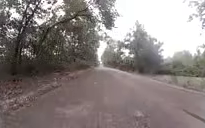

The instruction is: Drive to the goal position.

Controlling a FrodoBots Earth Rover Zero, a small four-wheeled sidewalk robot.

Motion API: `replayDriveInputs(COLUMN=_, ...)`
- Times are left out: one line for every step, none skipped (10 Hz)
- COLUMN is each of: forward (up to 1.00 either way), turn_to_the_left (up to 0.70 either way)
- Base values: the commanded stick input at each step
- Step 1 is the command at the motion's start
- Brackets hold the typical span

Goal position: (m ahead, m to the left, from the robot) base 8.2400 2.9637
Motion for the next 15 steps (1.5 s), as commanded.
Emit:
replayDriveInputs(forward=0.7, turn_to_the_left=0.0)
replayDriveInputs(forward=0.7, turn_to_the_left=0.0)
replayDriveInputs(forward=0.7, turn_to_the_left=0.06)
replayDriveInputs(forward=0.7, turn_to_the_left=0.07)
replayDriveInputs(forward=0.7, turn_to_the_left=0.05)
replayDriveInputs(forward=0.7, turn_to_the_left=0.03)
replayDriveInputs(forward=0.7, turn_to_the_left=0.01)
replayDriveInputs(forward=0.7, turn_to_the_left=0.0)
replayDriveInputs(forward=0.7, turn_to_the_left=0.0)
replayDriveInputs(forward=0.7, turn_to_the_left=0.0)
replayDriveInputs(forward=0.7, turn_to_the_left=0.0)
replayDriveInputs(forward=0.7, turn_to_the_left=0.0)
replayDriveInputs(forward=0.7, turn_to_the_left=0.0)
replayDriveInputs(forward=0.7, turn_to_the_left=0.03)
replayDriveInputs(forward=0.7, turn_to_the_left=0.09)
